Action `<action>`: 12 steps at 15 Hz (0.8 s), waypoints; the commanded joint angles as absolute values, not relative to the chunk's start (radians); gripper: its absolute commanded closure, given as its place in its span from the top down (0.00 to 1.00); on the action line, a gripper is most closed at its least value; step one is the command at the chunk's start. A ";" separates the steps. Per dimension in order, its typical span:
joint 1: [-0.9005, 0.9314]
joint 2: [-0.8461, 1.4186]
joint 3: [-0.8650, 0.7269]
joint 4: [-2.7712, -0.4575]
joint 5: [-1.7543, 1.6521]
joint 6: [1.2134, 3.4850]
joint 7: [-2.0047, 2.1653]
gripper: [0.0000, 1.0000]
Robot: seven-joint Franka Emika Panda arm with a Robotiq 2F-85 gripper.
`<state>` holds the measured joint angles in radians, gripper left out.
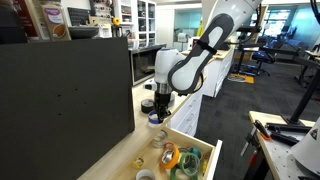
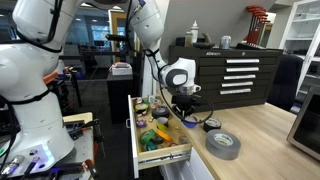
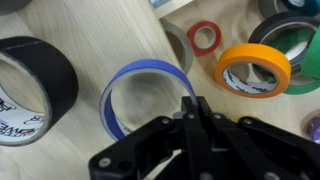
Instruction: Put the blue masking tape in the open drawer
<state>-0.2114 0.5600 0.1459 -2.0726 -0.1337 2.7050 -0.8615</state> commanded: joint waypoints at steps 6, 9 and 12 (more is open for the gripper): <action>-0.145 0.321 0.110 -2.395 -0.155 2.738 -0.794 0.02; -0.135 0.278 0.112 -2.479 -0.156 2.747 -0.810 0.02; -0.121 0.281 0.114 -2.515 -0.151 2.737 -0.807 0.02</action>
<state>-0.1439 0.3291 0.1267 -2.4386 -0.1401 2.7099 -0.8206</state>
